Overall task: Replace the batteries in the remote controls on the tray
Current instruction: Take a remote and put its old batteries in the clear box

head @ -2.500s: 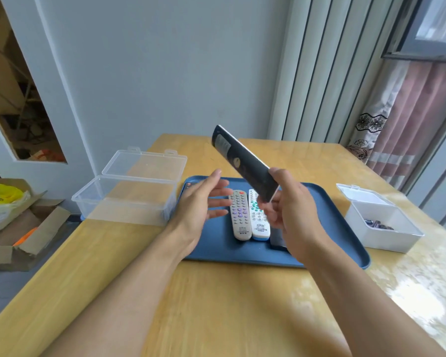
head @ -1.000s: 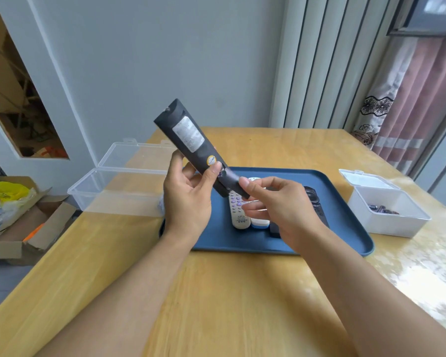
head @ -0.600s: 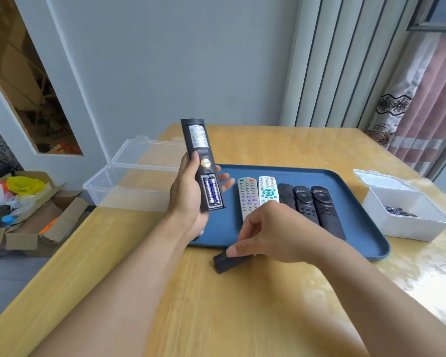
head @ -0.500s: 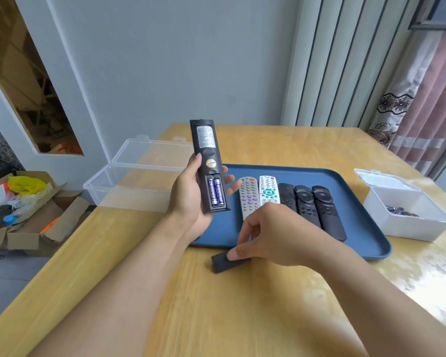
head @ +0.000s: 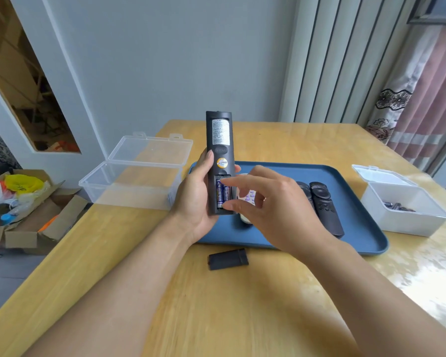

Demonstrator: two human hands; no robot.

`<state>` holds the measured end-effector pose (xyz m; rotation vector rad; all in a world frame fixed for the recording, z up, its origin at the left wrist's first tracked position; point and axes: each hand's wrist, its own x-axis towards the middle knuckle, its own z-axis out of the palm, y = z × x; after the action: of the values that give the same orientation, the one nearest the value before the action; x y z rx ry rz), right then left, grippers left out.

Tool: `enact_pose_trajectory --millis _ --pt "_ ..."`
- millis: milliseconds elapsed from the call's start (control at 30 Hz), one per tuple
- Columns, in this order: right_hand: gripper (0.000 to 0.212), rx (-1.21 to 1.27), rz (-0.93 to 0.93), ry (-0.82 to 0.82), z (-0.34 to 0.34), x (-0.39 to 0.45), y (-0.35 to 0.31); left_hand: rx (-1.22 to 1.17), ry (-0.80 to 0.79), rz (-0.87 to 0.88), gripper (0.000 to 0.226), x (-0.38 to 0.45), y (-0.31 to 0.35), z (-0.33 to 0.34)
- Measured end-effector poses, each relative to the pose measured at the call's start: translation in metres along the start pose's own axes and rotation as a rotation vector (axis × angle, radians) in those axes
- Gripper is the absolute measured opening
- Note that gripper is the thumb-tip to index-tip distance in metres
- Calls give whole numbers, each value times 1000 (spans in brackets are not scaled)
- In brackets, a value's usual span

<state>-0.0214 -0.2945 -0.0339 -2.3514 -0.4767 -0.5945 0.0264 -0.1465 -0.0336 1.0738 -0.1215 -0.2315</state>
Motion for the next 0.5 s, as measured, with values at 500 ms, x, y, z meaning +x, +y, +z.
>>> enact_pose_trajectory --millis 500 --pt "53 -135 -16 -185 -1 0 -10 46 -86 48 39 -4 -10 3"
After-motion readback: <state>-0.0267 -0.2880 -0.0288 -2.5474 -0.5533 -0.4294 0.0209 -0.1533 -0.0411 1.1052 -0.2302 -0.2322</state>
